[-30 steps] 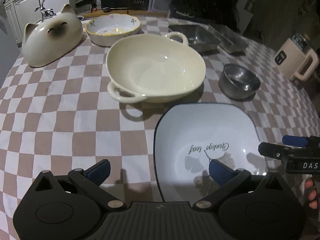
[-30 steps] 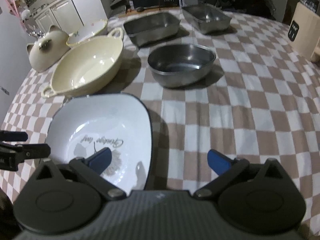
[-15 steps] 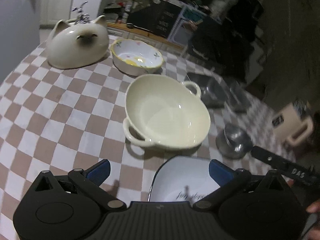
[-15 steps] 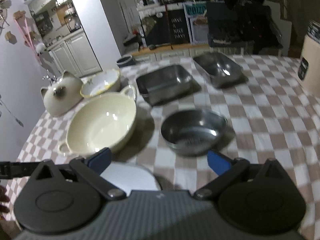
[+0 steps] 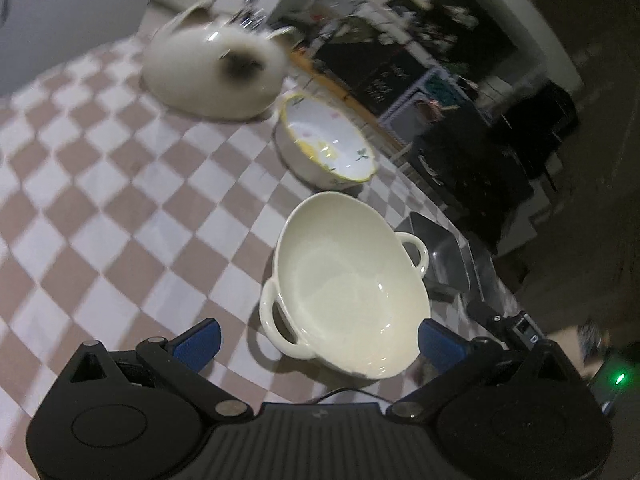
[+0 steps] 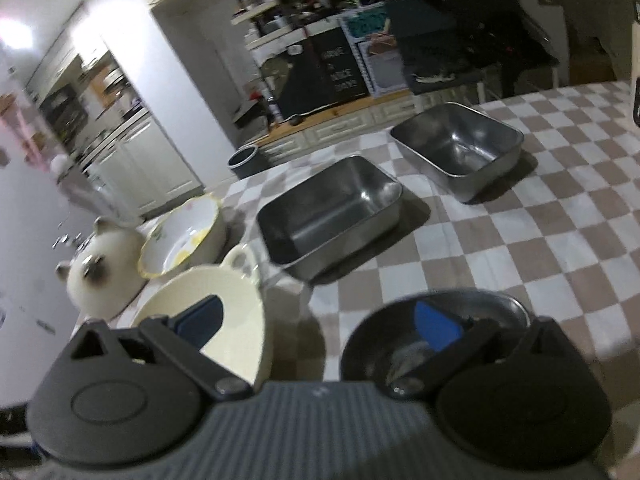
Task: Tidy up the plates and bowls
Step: 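Move both grippers to the cream two-handled bowl, then close the left gripper on the bowl handle while the right gripper grips the rim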
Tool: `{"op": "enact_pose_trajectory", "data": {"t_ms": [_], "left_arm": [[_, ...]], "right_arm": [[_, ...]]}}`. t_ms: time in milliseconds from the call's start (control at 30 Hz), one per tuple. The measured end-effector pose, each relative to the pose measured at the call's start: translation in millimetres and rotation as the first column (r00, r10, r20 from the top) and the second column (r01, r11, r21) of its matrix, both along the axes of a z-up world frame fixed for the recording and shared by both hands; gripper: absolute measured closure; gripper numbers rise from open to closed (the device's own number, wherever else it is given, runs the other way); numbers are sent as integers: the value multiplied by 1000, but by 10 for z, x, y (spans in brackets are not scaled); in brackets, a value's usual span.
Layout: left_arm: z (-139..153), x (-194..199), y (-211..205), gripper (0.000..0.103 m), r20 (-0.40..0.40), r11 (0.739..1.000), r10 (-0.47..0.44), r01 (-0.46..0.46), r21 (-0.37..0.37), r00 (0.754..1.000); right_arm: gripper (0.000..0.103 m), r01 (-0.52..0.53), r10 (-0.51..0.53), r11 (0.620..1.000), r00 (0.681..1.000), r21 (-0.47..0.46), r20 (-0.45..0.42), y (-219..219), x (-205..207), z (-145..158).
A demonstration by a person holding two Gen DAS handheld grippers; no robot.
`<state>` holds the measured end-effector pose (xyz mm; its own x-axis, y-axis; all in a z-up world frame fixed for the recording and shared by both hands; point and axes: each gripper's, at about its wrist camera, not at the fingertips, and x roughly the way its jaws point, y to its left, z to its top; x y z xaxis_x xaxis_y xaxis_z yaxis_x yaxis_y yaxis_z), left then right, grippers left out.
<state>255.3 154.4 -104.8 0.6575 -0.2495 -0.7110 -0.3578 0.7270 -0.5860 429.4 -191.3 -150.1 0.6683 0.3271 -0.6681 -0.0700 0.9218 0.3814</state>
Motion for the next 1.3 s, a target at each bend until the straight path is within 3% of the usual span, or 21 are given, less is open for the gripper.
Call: {"op": "enact_pose_trajectory", "data": {"t_ms": [133,200,300,400,467,600,700,800,900,1033,1200,1300], "left_arm": [[-147,52,40,2,-40,988,52,-58,-140,998],[-207,81,43,13,-51,981,57,-65,-181,997],[-273,134,48,29,-71,979,59,-71,-191,996],[-328,179,59,37,-87,976,62,-79,-204,994],[-352,187,66,43,-97,975,61,-80,-206,993],[-381,184,100,62,-130,979,81,-103,-173,988],[-403,177,153,67,-141,974,103,-129,-185,985],[-383,199,174,67,-136,978,104,-126,-168,985],[-331,240,185,67,-125,990,91,-103,-95,988],[-329,241,340,67,-115,987,124,-135,-92,986],[-295,219,530,67,-93,988,139,-144,-49,986],[-253,195,654,67,-68,990,138,-138,3,988]], "right_arm": [[0,43,-43,999,999,24,19,31,151,-10],[0,51,-52,997,999,56,8,39,207,-23],[0,33,-31,994,999,107,-22,41,295,-65],[3,3,8,992,996,130,-84,77,407,-126],[20,-26,43,986,994,164,-104,106,464,-176],[40,-72,101,978,985,196,-140,194,528,-262],[70,-108,149,966,975,235,-165,289,526,-321],[89,-130,149,983,977,133,-151,401,453,-270],[91,-165,177,983,971,80,-161,462,407,-223],[91,-243,237,970,959,-27,-155,603,221,-139],[91,-295,284,955,940,-33,-188,668,76,-107],[88,-374,359,927,909,-32,-211,716,-49,-68]]}}
